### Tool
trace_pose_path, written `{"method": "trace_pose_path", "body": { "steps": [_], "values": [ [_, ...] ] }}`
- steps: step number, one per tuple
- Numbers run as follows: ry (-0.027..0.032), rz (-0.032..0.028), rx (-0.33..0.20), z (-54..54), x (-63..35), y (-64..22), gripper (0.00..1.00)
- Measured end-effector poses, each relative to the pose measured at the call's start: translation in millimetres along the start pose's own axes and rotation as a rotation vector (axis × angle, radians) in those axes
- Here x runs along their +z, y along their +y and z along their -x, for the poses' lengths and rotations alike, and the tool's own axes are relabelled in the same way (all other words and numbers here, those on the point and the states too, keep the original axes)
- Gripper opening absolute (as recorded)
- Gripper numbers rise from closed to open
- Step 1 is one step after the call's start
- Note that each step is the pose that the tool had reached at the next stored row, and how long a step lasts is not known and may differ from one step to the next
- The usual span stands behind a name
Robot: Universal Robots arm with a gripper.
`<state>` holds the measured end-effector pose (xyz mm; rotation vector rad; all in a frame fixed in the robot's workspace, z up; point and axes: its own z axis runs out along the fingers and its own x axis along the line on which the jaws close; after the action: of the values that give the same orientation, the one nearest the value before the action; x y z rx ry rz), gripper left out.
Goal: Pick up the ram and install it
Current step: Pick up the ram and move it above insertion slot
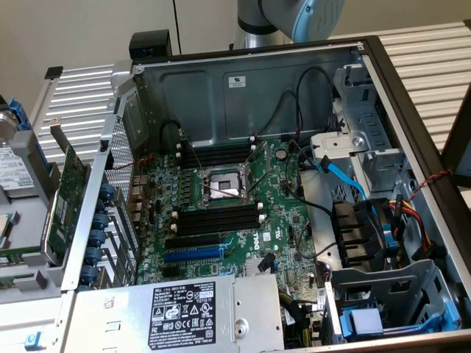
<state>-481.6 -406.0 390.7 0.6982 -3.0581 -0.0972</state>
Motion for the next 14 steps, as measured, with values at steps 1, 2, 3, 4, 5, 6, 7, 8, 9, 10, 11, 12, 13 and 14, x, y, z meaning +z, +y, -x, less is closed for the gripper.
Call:
{"method": "trace_pose_path", "body": {
  "steps": [1, 2, 3, 4, 5, 6, 7, 8, 9, 10, 11, 12, 13, 14],
  "values": [
    [0.0011, 0.0002, -0.02, 0.0, 0.1, 0.0, 0.1],
    [0.0022, 0.0004, -0.037, 0.0, 0.1, 0.0, 0.1],
    [0.0034, 0.0006, -0.056, 0.0, 0.1, 0.0, 0.1],
    [0.0045, 0.0008, -0.074, 0.0, 0.2, 0.0, 0.1],
    [0.0055, 0.001, -0.092, 0.0, 0.2, 0.0, 0.1],
    [0.0066, 0.0012, -0.11, 0.0, 0.2, 0.0, 0.1],
    [0.0078, 0.0014, -0.128, -0.1, 0.2, 0.0, 0.1],
    [0.0089, 0.0016, -0.146, -0.1, 0.2, 0.0, 0.1],
    [0.01, 0.0018, -0.164, -0.1, 0.2, 0.0, 0.1],
    [0.0112, 0.002, -0.182, -0.1, 0.2, 0.0, 0.1],
    [0.0123, 0.0021, -0.201, -0.1, 0.2, 0.0, 0.1],
    [0.0134, 0.0024, -0.219, -0.1, 0.2, 0.0, 0.1],
    [0.0145, 0.0026, -0.237, -0.1, 0.2, 0.0, 0.1],
    [0.0156, 0.0028, -0.255, -0.1, 0.2, 0.0, 0.1]
  ]
}}
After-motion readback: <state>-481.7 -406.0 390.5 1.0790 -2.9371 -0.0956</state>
